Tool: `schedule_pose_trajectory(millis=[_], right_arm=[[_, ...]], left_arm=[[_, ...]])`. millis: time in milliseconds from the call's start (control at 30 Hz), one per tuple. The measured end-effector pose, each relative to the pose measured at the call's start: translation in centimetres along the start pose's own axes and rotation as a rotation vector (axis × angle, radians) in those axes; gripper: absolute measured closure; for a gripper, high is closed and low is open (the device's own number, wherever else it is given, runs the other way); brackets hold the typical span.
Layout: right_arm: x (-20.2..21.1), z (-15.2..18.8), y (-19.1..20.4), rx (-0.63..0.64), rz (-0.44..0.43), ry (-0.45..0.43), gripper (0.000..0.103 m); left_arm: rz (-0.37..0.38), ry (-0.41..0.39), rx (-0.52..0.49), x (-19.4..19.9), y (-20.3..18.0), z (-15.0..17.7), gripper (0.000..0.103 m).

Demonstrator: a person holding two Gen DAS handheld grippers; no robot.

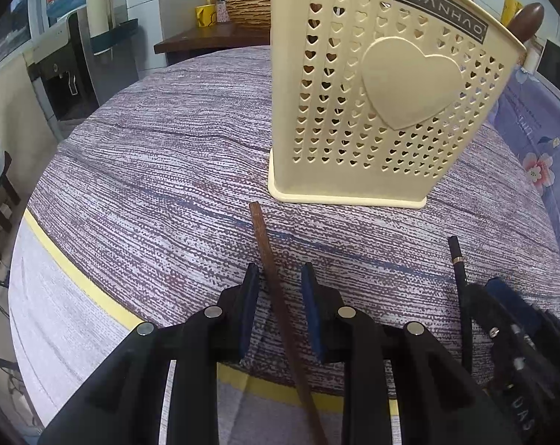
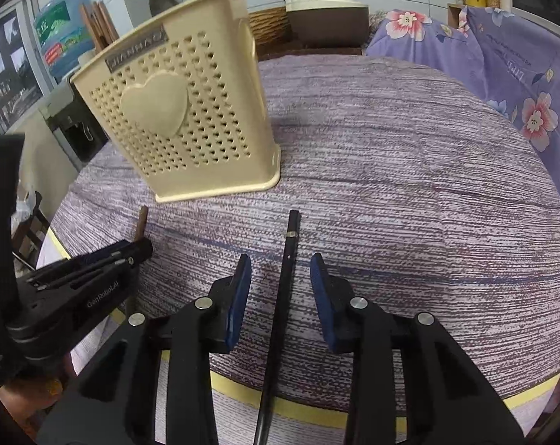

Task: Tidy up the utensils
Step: 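Grasp the brown chopstick with the left gripper while the right lifts the black chopstick, then carry both chopsticks over the cream holder and lower them in with both grippers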

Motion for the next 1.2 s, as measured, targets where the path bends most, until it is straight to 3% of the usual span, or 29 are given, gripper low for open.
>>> schedule_pose_trajectory(millis=[400,867,1200], right_arm=[[-2.6,-1.1,0.2,0.048,0.088,0.036,0.093],[-1.1,-1.6,-0.2,-0.034,-0.027,-0.02,0.094],[6.2,-3.4,0.5,-0.059,-0.179,-0.154,0.095]], left_arm=[[-0.018,-0.004,-0.009,-0.8,-0.3,-1.4,0.092],[0.038,-0.023,0.037,-0.3,1.0,-2.3,0.095],[0.193,-0.178,0.054,8.1,2.3,-4.4,0.095]])
Point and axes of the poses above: each gripper's, at about its wrist camera, not at the fingertips, and x roughly against the way its jaws point, y to its left, z to its underside, the point moved 8 cm from there along -x, roughly the way its jaws point, and after that the axes turned 1 degree about y, right-handed, at the moved point
